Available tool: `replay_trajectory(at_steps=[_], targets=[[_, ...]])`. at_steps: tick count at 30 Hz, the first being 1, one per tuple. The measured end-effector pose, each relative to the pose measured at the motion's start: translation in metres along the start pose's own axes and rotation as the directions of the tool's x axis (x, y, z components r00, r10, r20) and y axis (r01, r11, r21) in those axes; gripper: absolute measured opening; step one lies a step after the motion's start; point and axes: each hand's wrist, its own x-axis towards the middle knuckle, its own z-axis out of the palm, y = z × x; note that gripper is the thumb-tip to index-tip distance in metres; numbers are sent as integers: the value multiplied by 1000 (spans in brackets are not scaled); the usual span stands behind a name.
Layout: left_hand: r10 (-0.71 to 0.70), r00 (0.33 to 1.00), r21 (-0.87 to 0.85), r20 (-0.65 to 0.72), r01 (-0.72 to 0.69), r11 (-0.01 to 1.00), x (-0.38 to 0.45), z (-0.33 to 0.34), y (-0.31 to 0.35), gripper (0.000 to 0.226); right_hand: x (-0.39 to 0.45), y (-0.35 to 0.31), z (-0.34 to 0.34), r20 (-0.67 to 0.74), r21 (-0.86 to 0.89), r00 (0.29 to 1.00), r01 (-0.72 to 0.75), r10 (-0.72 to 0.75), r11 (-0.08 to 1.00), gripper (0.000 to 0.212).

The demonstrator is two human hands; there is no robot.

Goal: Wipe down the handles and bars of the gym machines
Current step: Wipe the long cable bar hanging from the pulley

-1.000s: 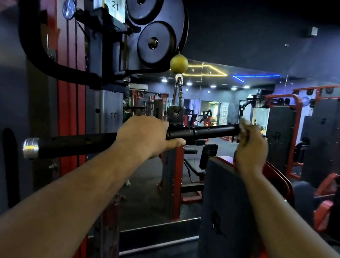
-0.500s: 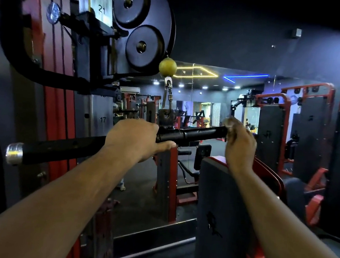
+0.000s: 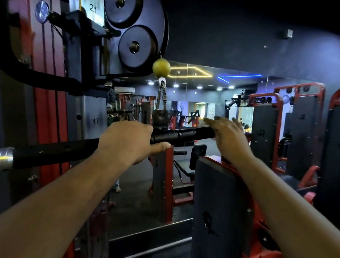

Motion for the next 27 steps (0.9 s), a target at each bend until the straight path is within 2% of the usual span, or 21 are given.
replay_trajectory(at_steps=[2, 4, 9, 12, 14, 16, 20, 22, 24, 27], targets=[[-3, 1000, -11, 3, 3, 1000, 1, 2, 1, 76, 5, 17, -8, 21, -159, 998, -53, 57, 986, 51], [-6, 1000, -33, 15, 6, 999, 4, 5, 0, 78, 8, 18, -10, 48, -199, 995, -82, 93, 976, 55], [-15, 1000, -52, -7, 15, 999, 4, 8, 0, 78, 7, -3, -4, 94, -108, 995, -19, 30, 994, 42], [-3, 1000, -38, -13, 3, 999, 2, 6, 0, 76, 6, -4, -7, 36, -47, 999, -21, 23, 999, 54], [3, 1000, -39, -23, -3, 999, 1, 5, 1, 74, 3, 9, -12, 43, -82, 999, 12, -9, 997, 57], [7, 1000, -49, -28, -9, 999, 1, 4, 2, 73, 0, 23, -15, 30, -127, 999, -13, 17, 992, 53], [10, 1000, -62, -20, -12, 998, 4, 6, 2, 73, -5, 2, -6, 30, 6, 994, -108, 108, 994, 36], [14, 1000, -53, -20, -15, 998, 6, 8, 1, 74, -7, -23, 1, 106, 106, 993, -56, 44, 993, 32], [16, 999, -41, -27, -17, 999, 8, 9, 1, 74, -10, -43, 3, 172, 182, 982, 47, -78, 982, 35], [14, 999, -42, -33, -15, 999, 8, 9, 2, 73, -11, -35, 0, 146, 133, 981, 108, -128, 985, 32]])
